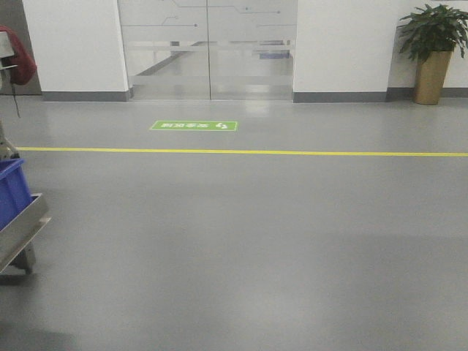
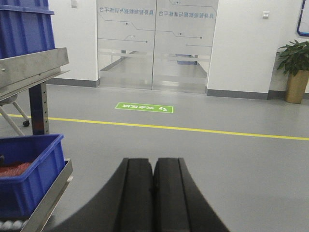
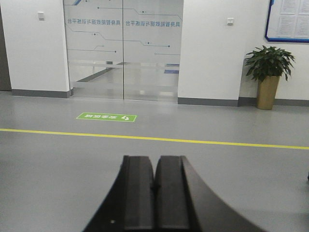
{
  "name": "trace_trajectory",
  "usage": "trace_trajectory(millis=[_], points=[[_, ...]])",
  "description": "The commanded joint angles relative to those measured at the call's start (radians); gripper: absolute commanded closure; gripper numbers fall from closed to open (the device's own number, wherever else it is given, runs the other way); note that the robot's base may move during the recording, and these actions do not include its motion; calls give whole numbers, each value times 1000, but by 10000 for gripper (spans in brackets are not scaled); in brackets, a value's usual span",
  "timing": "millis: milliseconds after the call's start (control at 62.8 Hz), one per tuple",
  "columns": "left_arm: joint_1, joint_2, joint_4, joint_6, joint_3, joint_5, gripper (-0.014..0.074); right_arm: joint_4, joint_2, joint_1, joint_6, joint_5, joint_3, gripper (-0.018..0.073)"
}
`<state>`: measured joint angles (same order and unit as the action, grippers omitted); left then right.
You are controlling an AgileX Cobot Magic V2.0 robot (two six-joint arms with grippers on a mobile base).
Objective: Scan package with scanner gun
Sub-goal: 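Drive the base forward and turn toward the dark-topped red table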
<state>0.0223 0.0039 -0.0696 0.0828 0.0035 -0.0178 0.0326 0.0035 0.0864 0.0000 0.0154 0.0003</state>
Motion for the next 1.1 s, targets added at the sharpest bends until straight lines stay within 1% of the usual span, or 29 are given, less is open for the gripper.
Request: trace_trajectory(millis=[0, 1084], points=[[-4, -4, 5, 7, -4, 18, 707, -6, -4, -1, 0, 16, 0, 727], [-4, -4, 5, 7, -4, 18, 707, -6, -4, -1, 0, 16, 0, 727]])
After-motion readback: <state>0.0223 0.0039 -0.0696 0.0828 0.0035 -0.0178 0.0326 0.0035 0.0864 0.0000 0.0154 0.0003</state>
